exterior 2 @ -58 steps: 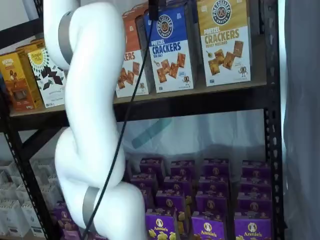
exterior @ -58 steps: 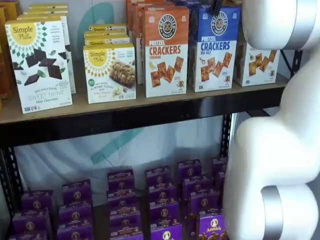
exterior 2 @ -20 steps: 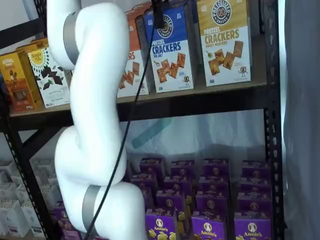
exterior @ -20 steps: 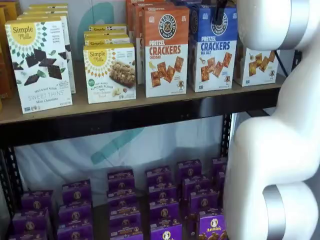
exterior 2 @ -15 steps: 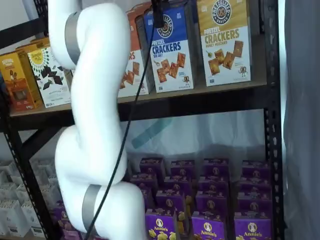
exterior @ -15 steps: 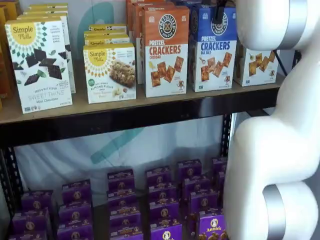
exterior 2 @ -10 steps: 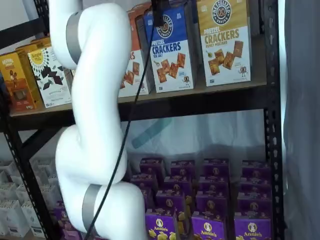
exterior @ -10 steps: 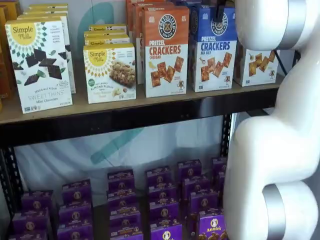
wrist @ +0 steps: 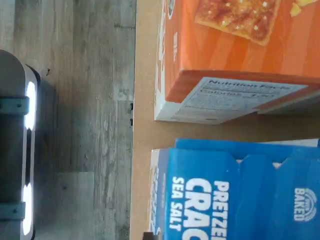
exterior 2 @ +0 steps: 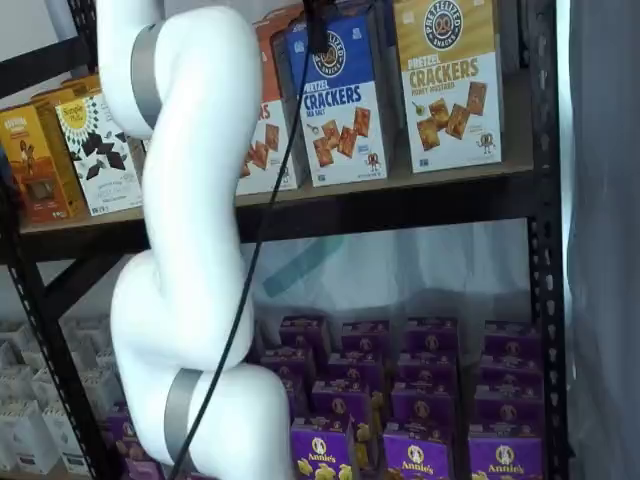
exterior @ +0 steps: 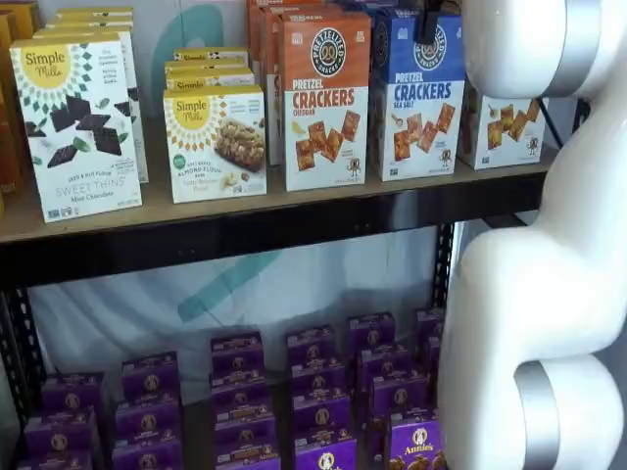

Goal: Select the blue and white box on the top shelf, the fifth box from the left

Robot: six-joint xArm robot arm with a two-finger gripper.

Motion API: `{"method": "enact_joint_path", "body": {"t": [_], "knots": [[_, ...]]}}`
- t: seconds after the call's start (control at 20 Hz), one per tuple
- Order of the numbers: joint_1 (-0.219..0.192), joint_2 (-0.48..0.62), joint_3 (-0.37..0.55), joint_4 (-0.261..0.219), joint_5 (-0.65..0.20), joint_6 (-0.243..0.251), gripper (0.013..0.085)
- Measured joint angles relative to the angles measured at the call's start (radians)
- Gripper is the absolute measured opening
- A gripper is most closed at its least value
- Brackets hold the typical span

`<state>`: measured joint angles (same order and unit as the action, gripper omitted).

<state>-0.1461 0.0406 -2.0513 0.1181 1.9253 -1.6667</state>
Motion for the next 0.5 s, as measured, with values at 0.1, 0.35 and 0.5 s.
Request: {"method": "enact_joint_path", "body": {"t": [0.1, 0.35, 0.5], "knots": [[0.000, -0.002, 0.001, 0.001, 0.000, 0.000, 0.0690], [-0.001, -0.008, 0.007, 0.003, -0.004, 0.000, 0.0570], [-0.001, -0.012, 0.011, 0.005, -0.005, 0.001, 0.0570]]}}
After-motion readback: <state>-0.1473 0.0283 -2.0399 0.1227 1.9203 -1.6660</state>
